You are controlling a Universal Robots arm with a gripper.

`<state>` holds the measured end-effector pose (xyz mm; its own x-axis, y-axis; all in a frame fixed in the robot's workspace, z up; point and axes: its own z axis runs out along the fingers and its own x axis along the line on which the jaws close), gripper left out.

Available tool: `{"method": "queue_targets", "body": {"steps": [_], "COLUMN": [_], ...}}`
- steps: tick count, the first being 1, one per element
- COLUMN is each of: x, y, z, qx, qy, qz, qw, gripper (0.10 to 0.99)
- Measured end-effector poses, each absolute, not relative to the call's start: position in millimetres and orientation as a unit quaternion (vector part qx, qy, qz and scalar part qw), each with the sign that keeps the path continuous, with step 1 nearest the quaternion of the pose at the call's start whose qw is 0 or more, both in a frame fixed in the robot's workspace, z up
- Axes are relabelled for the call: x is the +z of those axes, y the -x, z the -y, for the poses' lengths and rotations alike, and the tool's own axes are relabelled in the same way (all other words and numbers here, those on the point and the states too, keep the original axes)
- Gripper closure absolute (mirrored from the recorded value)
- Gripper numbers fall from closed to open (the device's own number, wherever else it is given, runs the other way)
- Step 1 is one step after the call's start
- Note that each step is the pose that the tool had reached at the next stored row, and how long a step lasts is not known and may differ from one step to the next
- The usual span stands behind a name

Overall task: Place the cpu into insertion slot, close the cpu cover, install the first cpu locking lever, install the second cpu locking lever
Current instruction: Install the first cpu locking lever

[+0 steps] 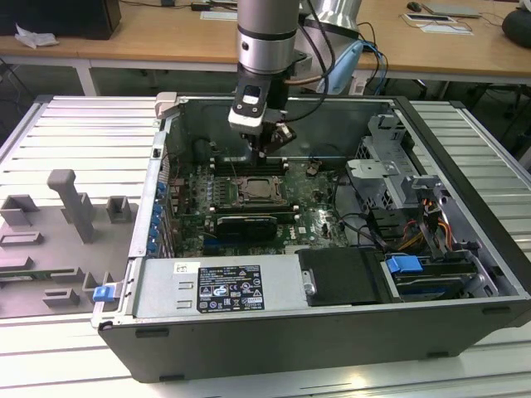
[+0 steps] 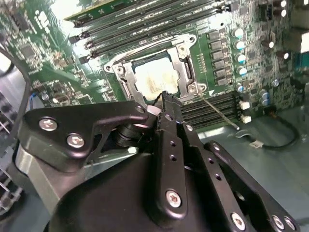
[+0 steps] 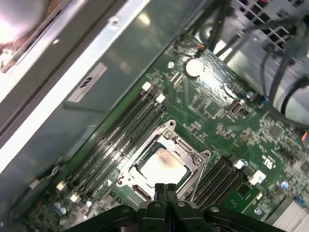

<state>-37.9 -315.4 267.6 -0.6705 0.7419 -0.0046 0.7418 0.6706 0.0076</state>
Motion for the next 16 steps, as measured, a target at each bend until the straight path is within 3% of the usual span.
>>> {"method": "queue_targets", "body": {"steps": [16], "x": [266.8], "y": [37.4], "z": [315.4], "qx": [0.003], "qy": [-0.28], "qz": [-0.96], "qw": [0.003], "gripper": [0.976]}}
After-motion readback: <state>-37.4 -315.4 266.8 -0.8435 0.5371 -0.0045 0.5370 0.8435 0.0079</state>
